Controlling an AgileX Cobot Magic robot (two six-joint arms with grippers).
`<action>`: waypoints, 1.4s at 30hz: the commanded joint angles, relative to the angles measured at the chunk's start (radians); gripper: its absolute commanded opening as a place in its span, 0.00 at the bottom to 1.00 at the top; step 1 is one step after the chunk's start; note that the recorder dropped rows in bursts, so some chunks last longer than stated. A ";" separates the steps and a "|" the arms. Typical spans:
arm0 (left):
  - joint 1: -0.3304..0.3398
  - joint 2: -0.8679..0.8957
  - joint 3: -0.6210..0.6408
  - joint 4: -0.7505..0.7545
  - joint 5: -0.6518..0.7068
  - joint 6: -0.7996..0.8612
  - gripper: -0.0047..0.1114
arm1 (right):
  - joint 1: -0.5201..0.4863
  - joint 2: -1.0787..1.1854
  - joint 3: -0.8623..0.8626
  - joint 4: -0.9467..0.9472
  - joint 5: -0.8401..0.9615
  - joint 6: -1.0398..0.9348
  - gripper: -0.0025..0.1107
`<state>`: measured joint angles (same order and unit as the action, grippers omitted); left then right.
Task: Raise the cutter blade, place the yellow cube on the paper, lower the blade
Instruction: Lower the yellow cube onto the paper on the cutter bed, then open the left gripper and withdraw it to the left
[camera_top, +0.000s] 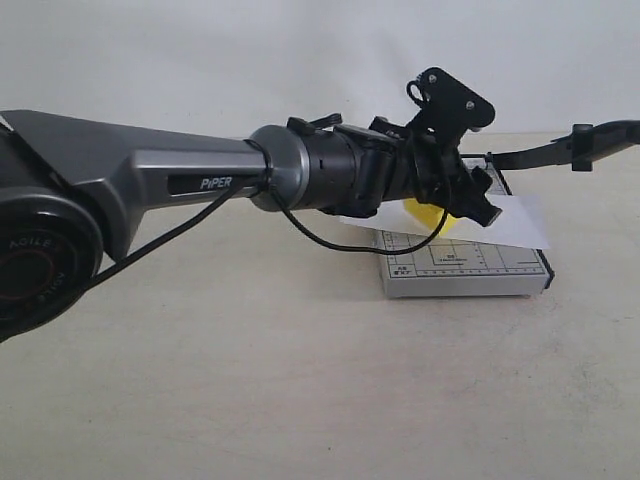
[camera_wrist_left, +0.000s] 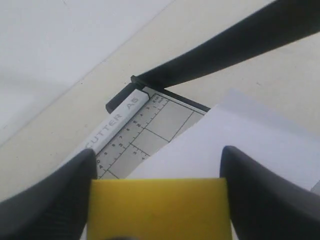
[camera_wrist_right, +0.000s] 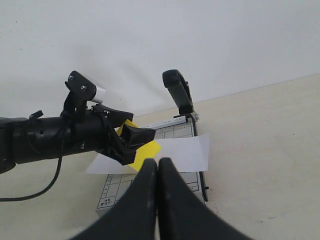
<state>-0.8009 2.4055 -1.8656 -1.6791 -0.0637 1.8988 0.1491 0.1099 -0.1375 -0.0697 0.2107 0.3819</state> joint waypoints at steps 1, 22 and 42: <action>0.000 -0.009 -0.002 -0.004 0.073 0.010 0.08 | 0.000 -0.007 -0.006 -0.010 -0.006 0.001 0.02; 0.000 -0.009 -0.065 -0.006 0.056 0.001 0.87 | 0.000 -0.007 -0.006 -0.010 -0.006 0.001 0.02; -0.002 -0.230 0.072 -0.008 0.069 -0.252 0.19 | 0.000 -0.007 -0.006 -0.010 -0.006 0.001 0.02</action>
<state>-0.8009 2.2032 -1.8446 -1.6791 -0.0309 1.6832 0.1491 0.1099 -0.1375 -0.0697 0.2107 0.3819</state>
